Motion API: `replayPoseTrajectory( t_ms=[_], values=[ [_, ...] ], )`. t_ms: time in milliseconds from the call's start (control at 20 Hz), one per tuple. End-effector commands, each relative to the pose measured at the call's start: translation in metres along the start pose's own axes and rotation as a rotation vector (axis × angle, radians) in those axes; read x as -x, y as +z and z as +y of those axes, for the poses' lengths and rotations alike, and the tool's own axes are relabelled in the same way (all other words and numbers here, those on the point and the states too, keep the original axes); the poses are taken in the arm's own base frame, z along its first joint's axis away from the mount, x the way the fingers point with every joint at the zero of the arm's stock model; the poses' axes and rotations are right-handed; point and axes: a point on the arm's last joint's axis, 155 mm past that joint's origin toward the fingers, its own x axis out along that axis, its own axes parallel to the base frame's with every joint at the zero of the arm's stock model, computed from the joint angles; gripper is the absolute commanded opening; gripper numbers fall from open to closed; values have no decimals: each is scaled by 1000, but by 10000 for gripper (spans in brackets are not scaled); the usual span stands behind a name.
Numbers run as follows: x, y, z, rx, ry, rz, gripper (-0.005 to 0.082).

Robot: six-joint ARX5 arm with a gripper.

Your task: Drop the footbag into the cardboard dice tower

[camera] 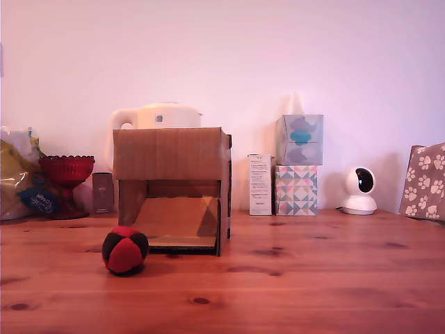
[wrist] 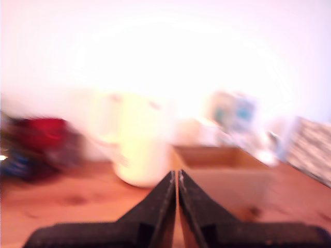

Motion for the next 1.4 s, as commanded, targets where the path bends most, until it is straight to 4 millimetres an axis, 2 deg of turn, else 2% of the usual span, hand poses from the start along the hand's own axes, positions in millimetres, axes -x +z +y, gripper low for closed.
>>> replayPoseTrajectory(
  t_ms=[0,250,450,600,800,850,900,1000,1050,1150,1350],
  values=[
    [-6,-6,-9,-11,-40,44,-24],
    [-31,-65,-39,-5,-166,285,-24],
    [-44,-103,-62,-16,-234,414,-24],
    [-48,-125,-63,-19,-236,488,-24],
    [-69,-129,-55,-46,-203,458,-24],
    [-77,-128,-54,-50,-199,439,18],
    [-84,-129,-54,-55,-197,422,202],
    [-96,-132,-51,-82,-193,400,753],
    [-100,-139,-46,-95,-173,419,766],
    [-107,-150,-34,-115,-116,444,737],
    [-117,-154,-29,-150,-103,431,737]
  ],
)
